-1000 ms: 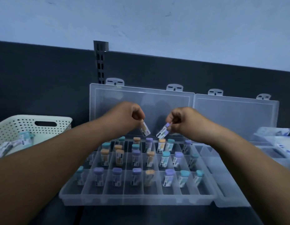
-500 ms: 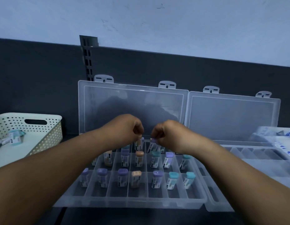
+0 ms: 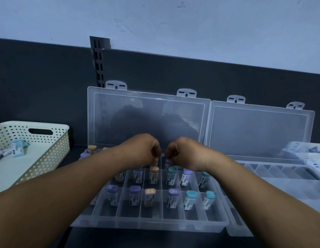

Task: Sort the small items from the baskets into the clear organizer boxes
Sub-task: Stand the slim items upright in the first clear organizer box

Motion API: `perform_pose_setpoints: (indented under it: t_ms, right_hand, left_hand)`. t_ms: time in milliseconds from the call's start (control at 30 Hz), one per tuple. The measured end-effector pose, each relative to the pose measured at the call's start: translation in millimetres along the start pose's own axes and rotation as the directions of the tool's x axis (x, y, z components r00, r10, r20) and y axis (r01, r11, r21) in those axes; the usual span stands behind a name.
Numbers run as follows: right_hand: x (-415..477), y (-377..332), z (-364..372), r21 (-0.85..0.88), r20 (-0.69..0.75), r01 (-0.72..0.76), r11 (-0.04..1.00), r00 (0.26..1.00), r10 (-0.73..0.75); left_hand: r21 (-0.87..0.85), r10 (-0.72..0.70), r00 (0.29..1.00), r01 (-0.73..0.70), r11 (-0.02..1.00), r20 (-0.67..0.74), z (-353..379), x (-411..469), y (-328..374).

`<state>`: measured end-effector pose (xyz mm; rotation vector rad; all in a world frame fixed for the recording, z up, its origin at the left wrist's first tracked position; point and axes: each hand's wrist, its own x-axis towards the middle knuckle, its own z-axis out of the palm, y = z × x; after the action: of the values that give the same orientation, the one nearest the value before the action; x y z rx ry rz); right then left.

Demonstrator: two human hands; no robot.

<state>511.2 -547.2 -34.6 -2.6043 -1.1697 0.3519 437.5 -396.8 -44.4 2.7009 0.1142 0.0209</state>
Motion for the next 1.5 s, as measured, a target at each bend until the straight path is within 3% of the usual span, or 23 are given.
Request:
perform_pose_setpoints:
  t_ms: [700,933,1100,1333,1500]
  right_hand:
    - [-8,-7,-9,-0.086,-0.049,-0.018,0.996,0.999,0.014]
    - [-8,-24,-17,-0.128,-0.123,0.037,0.991,0.991,-0.052]
    - [1,-56,-15,-0.267,-0.183,0.119,0.956,0.968,-0.172]
    - [24,-132,-3,-0.285,-0.148,0.310,0.907,0.921,-0.361]
    - [63,-201,26,-0.252,-0.072,0.403,0.880,0.899,-0.433]
  left_hand:
    - [0.021,-0.005,1.000,0.005,1.000,0.007,-2,1,-2]
    - [0.032,0.007,0.996,-0.005,0.999,-0.088,-21,-11,-9]
    - [0.027,-0.017,0.977,0.024,0.999,-0.213,-50,-34,-35]
    - [0.213,-0.110,0.929,0.195,0.957,-0.355,-102,-90,-109]
    - [0.232,-0.305,0.879,0.404,0.885,-0.366,-123,-147,-179]
